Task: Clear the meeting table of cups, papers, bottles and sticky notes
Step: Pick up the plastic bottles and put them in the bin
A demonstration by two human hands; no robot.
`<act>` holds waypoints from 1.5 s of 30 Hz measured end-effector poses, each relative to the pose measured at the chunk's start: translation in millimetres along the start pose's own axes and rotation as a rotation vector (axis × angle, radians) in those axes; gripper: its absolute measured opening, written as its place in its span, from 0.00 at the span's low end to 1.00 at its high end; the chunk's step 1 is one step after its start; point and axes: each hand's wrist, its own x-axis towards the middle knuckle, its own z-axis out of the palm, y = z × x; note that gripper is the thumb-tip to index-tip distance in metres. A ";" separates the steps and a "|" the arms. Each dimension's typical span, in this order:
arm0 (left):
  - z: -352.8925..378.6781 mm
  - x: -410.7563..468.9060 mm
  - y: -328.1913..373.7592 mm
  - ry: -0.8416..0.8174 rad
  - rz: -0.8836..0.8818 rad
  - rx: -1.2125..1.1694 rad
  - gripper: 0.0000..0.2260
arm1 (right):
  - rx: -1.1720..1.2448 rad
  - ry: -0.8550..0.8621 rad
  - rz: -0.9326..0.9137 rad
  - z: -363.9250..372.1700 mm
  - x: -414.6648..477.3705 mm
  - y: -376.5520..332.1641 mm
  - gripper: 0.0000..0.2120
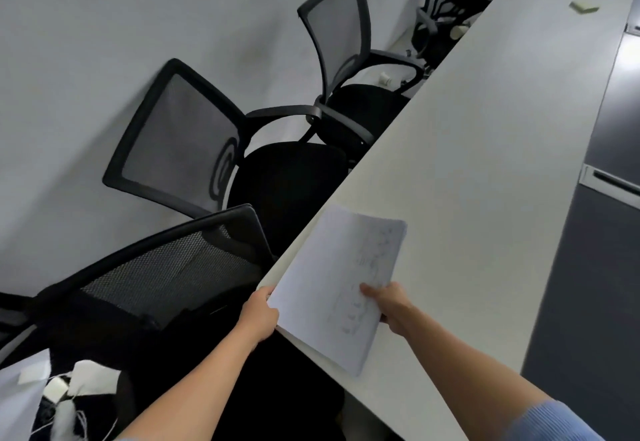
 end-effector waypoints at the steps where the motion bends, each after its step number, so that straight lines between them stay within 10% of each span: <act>1: -1.1 3.6 -2.3 0.002 0.010 0.031 0.23 | -0.007 0.003 0.010 1.6 0.2 1.3 0.11; 13: 19.6 -3.3 28.8 0.131 0.179 0.796 0.20 | -0.235 0.053 0.020 -66.3 -50.5 24.4 0.12; 29: 233.4 -101.7 176.8 -0.296 0.815 0.885 0.15 | -0.165 0.655 -0.029 -312.3 -186.7 104.9 0.12; 45: 420.8 -139.7 294.1 -0.297 0.824 0.989 0.14 | -0.251 0.816 0.027 -513.5 -116.7 63.4 0.47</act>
